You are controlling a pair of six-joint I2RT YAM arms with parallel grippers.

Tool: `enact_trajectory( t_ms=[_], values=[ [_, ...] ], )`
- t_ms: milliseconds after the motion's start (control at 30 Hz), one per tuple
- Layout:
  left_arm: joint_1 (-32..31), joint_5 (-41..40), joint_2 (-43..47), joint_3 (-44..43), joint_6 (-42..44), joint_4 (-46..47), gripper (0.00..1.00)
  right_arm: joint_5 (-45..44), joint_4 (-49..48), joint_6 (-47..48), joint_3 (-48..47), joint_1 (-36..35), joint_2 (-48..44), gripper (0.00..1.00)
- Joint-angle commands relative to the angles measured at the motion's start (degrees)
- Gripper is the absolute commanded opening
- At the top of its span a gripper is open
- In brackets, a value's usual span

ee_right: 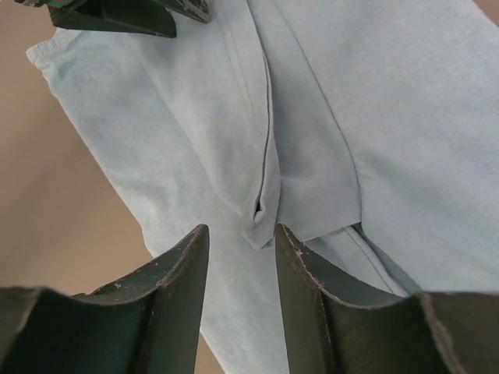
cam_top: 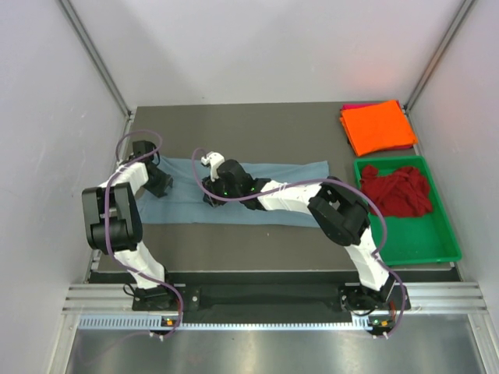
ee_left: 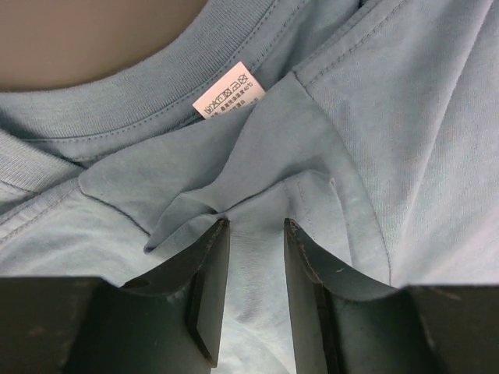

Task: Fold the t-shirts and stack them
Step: Fold the tshirt

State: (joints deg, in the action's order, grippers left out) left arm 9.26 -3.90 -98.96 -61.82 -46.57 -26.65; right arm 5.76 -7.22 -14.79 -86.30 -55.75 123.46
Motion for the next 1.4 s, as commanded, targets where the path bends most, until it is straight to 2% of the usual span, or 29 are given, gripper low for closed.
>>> enact_trajectory(
  t_ms=[0, 367, 433, 467, 533, 567, 733, 1033, 1167, 1267, 1367],
  values=[
    [-0.2, -1.5, -0.4, -1.7, 0.0, 1.5, 0.39, 0.3, -2.3, -0.5, -2.6, -0.6, 1.4, 0.39],
    [-0.1, -3.4, -2.2, -2.8, 0.2, 1.0, 0.38, -0.7, -2.4, -1.0, -3.7, -0.7, 4.1, 0.32],
    [-0.2, -4.0, -2.4, -2.9, 0.2, 0.9, 0.38, -1.0, -2.4, -0.9, -3.3, -0.7, 4.0, 0.26],
    [-0.2, -4.4, -2.6, -2.9, 0.2, 0.9, 0.39, -1.2, -2.8, -0.7, -2.9, -0.7, 3.7, 0.15],
    [-0.3, -5.5, -3.1, -3.1, 0.6, 0.6, 0.39, -1.8, -3.9, -0.4, -1.1, -0.5, 2.4, 0.02],
    [-0.2, -5.9, -3.2, -3.2, 0.8, 0.6, 0.39, -1.8, -4.4, -0.3, -0.5, -0.4, 1.9, 0.00],
    [-0.5, -9.1, -3.4, -4.1, 2.0, -0.6, 0.39, -1.4, -6.4, -0.4, 4.0, 0.1, -1.5, 0.00],
    [-1.7, -10.5, -3.8, -6.3, 4.1, -2.0, 0.39, -0.2, -3.5, -2.2, 1.1, 1.0, 0.4, 0.00],
    [-1.9, -10.4, -2.8, -9.9, 5.2, -4.5, 0.41, -1.0, -2.0, -3.2, -0.7, 2.0, 0.4, 0.20],
    [-2.0, -10.0, -2.3, -13.1, 5.9, -6.8, 0.42, -2.9, -1.4, -5.1, -0.5, 2.7, -0.8, 0.23],
    [-1.7, -10.9, -2.2, -15.3, 7.3, -7.4, 0.43, -4.8, -1.6, -5.8, 0.4, 2.7, -2.0, 0.20]
  ],
)
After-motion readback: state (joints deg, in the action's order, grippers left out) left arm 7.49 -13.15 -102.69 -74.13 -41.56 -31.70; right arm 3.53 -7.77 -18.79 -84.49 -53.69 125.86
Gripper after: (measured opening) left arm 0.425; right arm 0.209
